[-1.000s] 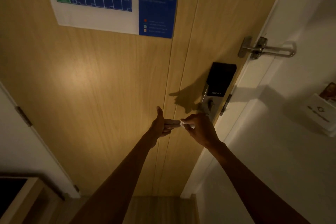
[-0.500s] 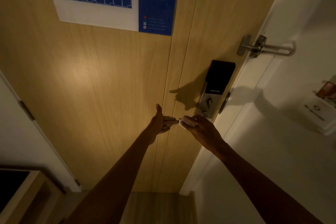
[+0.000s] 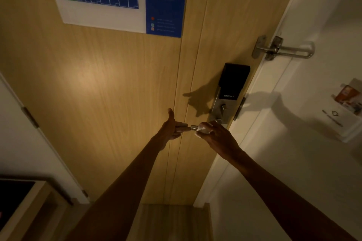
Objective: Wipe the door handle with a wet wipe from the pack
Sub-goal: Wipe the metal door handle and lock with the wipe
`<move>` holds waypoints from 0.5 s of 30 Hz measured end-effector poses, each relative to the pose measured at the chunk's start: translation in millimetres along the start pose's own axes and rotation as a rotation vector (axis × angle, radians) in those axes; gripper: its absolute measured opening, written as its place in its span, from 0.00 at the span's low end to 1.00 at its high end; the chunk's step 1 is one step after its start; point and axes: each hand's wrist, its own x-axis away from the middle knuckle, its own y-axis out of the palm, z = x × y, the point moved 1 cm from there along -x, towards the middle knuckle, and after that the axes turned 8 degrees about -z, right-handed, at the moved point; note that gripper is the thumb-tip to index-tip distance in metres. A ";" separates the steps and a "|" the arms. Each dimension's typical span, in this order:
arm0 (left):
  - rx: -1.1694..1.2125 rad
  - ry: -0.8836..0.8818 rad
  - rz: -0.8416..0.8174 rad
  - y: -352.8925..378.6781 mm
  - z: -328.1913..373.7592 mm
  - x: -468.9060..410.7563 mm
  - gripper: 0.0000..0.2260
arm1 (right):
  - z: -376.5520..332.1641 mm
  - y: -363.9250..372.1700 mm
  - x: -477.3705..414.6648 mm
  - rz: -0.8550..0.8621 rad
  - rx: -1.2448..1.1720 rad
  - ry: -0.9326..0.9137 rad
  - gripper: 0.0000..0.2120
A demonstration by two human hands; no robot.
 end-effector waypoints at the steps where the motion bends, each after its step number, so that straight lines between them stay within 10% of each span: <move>1: 0.005 0.000 0.005 0.1 0.1 0.1 0.41 | -0.6 0.8 -1.4 -0.002 0.009 -0.002 0.23; 10: -0.131 0.095 0.007 3.4 -3.9 0.2 0.28 | 5.2 -10.4 7.6 0.062 -0.138 0.096 0.13; 15: -0.204 0.206 0.097 10.3 -8.8 1.8 0.21 | 12.7 -24.5 4.5 0.287 -0.790 0.470 0.09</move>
